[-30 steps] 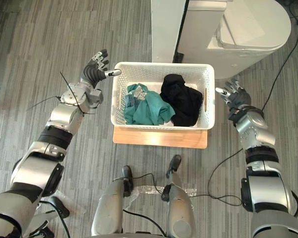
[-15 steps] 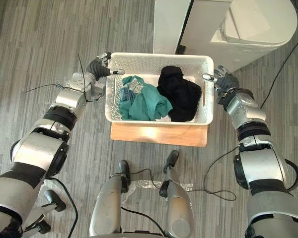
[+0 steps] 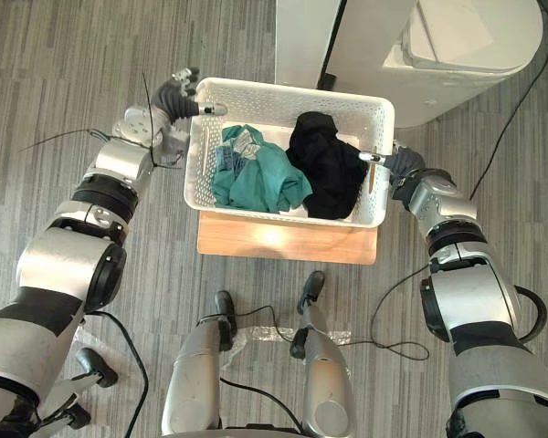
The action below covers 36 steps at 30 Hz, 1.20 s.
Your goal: Pick up the laundry basket with both hands and put the clothes into the washing machine.
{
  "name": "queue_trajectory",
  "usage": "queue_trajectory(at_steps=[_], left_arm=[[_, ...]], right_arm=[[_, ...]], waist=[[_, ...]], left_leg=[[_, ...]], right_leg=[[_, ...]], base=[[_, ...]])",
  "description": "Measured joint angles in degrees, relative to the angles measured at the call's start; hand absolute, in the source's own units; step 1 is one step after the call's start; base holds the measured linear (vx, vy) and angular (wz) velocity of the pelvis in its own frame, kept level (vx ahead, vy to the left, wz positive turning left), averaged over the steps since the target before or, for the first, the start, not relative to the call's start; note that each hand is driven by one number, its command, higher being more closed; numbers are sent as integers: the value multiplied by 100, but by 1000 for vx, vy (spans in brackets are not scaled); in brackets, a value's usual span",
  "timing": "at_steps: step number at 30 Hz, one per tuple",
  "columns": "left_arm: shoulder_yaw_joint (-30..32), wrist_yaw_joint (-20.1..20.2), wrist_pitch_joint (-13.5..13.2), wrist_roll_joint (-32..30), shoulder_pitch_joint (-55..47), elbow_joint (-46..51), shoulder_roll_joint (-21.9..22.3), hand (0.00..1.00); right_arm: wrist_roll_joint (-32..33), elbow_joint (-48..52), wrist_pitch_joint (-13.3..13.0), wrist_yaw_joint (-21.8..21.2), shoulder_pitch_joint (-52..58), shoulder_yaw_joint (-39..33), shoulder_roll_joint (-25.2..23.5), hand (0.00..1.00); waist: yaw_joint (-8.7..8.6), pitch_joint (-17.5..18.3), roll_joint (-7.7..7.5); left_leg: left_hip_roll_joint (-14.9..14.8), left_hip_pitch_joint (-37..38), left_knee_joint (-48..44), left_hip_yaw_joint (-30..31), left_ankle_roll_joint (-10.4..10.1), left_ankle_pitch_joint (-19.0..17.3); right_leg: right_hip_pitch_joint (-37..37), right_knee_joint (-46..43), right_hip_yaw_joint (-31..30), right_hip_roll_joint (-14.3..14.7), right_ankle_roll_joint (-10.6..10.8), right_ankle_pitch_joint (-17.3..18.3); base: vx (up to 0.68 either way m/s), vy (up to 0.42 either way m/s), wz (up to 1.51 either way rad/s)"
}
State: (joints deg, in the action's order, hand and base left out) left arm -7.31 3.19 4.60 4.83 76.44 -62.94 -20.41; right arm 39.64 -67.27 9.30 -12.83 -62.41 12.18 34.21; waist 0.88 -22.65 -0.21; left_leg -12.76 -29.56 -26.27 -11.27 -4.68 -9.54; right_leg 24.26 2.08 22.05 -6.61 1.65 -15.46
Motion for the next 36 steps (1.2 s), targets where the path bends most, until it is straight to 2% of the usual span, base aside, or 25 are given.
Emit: queue_trajectory(at_steps=[5,14,22,27,36], left_arm=[[326,-94,-55,33,107,56,-21,0],[468,-65,-56,94,81,55,-230,0],[570,28,-35,-586,-87,53,-308,0],[810,32,-1,-560,-177,49,-308,0],[746,134,32,-553,-177,24,-310,0]], right_arm=[[1,1,-4,2,53,-100,4,0],[6,2,0,-5,245,-269,4,0],[5,16,-3,-105,210,-262,3,0],[7,21,-3,-95,130,-262,4,0],[29,64,-5,-94,-220,-37,0,0]], waist=[[-13,0,0],[-12,0,0],[-16,0,-1],[-37,0,-1],[-122,-28,-54]], left_leg=[[-37,-3,11,-16,-1,0],[-37,-7,23,-22,-2,2],[-48,-137,-5,-54,-2,1],[-80,-178,-27,-71,-3,0],[-131,-425,-178,-73,-4,-2]], right_leg=[[19,7,-24,35,-2,2],[24,6,-18,39,-3,2],[160,4,-53,44,-5,1],[203,3,-64,67,-8,-2],[405,-5,-120,108,-40,-27]], base=[[-7,6,-3],[0,0,0],[-2,7,-2],[-1,6,-1],[-3,4,-1]])
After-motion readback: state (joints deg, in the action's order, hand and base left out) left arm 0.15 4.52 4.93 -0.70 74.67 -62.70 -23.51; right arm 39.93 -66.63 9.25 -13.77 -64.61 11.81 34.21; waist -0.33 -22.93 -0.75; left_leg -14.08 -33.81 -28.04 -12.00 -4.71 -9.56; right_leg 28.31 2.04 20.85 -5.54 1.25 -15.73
